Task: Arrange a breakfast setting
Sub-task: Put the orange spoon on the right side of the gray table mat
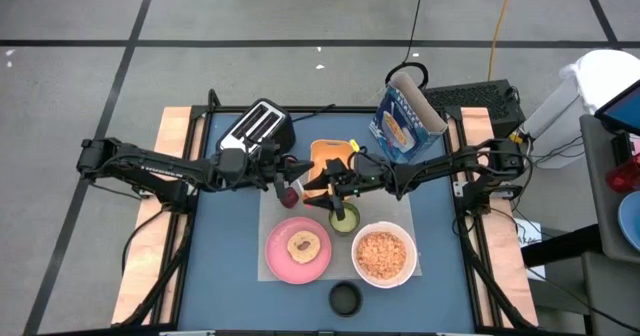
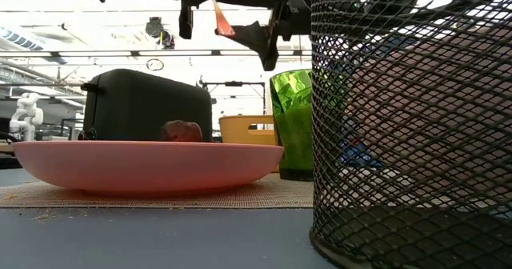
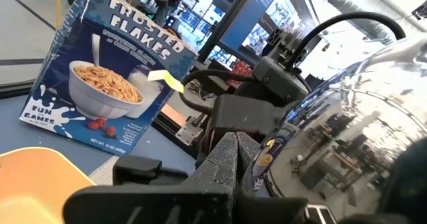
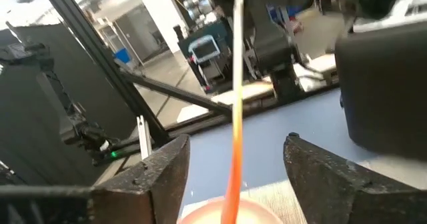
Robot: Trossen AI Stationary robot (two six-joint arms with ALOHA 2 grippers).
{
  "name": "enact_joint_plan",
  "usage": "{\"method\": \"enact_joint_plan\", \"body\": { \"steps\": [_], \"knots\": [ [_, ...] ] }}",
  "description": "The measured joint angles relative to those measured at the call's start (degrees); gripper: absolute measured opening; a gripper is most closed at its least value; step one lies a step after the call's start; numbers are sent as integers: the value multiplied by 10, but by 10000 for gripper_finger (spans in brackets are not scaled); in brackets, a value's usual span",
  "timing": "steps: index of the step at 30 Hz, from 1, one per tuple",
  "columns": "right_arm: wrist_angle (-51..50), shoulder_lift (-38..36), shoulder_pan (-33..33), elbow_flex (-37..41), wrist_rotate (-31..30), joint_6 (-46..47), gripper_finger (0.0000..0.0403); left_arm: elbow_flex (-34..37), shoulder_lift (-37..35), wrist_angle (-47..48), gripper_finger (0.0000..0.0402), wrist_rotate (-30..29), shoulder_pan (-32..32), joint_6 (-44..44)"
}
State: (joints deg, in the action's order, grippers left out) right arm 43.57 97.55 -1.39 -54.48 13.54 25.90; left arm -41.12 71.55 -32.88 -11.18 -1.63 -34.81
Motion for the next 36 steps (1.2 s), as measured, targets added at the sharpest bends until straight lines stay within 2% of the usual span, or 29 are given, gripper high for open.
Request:
{"method": "enact_joint_plan", "body": {
  "steps": [21,36],
  "knots": [
    [-1,-1,0,0,2,-12,10,0,0,-7,5,-8,0,2],
    [-1,-1,0,0,0,-11,4,0,0,-8,15,-7,0,57]
  ]
}}
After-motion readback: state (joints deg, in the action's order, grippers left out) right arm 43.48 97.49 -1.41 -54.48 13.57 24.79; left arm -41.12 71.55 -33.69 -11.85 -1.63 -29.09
